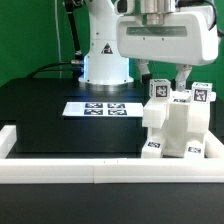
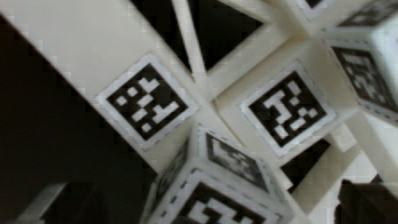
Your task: Assemble chair
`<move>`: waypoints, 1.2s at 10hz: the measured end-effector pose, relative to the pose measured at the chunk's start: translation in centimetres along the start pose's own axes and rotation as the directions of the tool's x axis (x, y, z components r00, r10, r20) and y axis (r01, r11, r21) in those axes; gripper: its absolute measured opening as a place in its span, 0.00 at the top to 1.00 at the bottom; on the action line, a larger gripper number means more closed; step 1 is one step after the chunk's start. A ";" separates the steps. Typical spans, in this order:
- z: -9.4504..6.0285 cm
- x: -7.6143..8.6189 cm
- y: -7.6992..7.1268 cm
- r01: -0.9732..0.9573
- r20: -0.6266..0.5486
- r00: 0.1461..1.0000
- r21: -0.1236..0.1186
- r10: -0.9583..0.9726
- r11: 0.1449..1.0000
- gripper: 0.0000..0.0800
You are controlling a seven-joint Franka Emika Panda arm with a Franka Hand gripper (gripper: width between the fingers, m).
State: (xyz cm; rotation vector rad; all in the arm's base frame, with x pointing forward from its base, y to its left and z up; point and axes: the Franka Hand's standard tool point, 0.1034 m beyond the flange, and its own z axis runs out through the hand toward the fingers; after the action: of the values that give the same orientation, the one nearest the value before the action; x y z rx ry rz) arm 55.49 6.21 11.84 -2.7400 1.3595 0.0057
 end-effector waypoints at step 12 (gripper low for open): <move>0.0 0.5 0.4 0.730 -0.001 0.684 -0.004 -0.730 0.684 0.39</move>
Offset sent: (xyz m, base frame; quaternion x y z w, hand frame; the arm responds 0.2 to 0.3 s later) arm 0.0026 0.0013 0.0008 -0.0039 0.0037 -0.2203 0.9754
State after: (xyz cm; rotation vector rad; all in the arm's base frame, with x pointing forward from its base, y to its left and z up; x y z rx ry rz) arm 55.52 5.58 11.74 -3.0636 0.1580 -0.0461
